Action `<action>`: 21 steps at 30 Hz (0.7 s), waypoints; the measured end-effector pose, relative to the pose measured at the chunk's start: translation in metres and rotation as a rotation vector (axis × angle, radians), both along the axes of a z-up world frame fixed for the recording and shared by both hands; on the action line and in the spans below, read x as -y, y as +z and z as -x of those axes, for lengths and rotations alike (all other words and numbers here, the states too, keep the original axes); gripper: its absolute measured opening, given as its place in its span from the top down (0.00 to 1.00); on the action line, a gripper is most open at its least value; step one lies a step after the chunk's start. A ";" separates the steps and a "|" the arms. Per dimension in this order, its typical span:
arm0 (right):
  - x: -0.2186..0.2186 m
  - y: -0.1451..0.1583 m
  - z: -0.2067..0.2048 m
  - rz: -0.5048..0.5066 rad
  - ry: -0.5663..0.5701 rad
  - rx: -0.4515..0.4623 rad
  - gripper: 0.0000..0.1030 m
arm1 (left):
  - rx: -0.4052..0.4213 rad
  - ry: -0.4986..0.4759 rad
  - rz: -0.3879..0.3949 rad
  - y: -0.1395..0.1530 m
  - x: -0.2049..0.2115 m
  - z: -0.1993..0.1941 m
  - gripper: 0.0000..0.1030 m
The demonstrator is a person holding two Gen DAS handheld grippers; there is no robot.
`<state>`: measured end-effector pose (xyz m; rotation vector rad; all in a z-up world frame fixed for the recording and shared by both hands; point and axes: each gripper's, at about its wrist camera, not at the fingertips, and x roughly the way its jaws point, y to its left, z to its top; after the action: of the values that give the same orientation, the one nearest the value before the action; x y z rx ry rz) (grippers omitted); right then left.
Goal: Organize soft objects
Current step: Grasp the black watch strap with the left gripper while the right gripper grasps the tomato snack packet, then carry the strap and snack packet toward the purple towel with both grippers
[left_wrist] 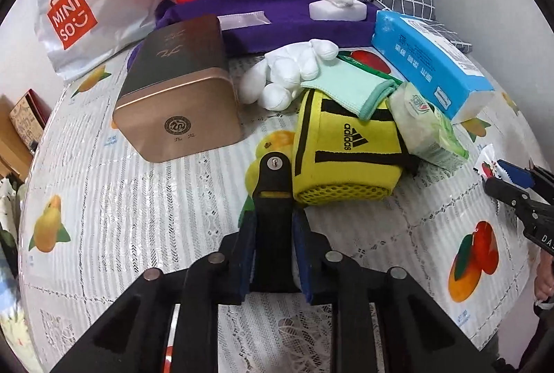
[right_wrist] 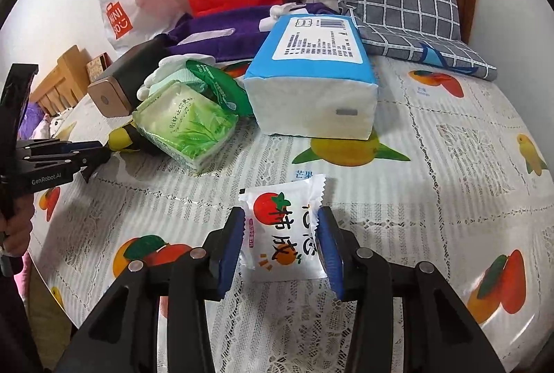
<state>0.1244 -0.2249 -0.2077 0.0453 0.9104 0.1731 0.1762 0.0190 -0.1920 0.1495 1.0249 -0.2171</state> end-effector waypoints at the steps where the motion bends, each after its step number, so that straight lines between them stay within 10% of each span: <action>1: 0.000 0.000 0.000 -0.002 -0.001 0.000 0.59 | -0.005 0.008 0.006 0.000 -0.001 0.000 0.81; 21: 0.007 0.028 0.016 -0.027 -0.049 -0.010 0.63 | 0.022 0.171 0.097 0.021 -0.041 0.036 0.81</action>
<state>0.1085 -0.2319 -0.1798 0.0938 0.9166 0.1398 0.1400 0.0595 -0.1707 -0.0233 0.9978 -0.1092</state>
